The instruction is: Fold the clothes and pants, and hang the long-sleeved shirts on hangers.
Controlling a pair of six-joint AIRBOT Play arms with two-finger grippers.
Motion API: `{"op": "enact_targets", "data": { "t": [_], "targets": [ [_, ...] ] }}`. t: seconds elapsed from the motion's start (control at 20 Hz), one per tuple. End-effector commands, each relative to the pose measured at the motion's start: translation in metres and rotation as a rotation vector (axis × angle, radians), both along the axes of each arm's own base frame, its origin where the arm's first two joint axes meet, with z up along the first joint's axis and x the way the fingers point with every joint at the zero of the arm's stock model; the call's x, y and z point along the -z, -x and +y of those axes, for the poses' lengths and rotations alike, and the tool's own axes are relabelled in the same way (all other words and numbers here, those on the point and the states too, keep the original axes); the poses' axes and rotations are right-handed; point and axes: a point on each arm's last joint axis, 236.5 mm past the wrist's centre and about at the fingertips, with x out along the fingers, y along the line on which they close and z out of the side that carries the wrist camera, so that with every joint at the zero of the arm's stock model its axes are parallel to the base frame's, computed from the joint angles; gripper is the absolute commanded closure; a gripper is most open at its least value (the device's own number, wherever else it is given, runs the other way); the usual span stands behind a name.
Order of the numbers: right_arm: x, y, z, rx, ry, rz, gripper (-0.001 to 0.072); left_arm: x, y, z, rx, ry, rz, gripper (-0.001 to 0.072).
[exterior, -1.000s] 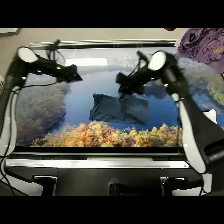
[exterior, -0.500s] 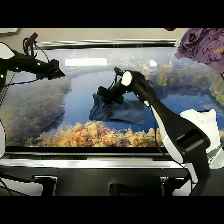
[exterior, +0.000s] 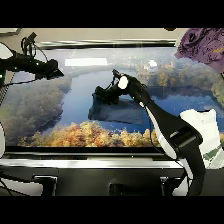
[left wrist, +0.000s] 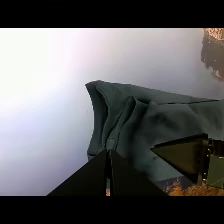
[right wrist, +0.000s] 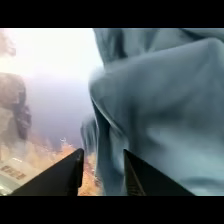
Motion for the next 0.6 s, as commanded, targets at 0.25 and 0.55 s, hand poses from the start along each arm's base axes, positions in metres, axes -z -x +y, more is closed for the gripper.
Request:
{"op": "enact_targets", "data": {
  "t": [0.25,0.55],
  "targets": [
    [-0.046,0.002,-0.019,-0.107,-0.015,-0.110,0.0233,-0.001,0.000,0.000,-0.001,0.001,-0.001,0.0687],
    [-0.071,-0.031,-0.206,-0.036,0.046,-0.075,0.0168,0.001,0.004,0.000,0.008,-0.001,0.013,0.0687]
  ]
}}
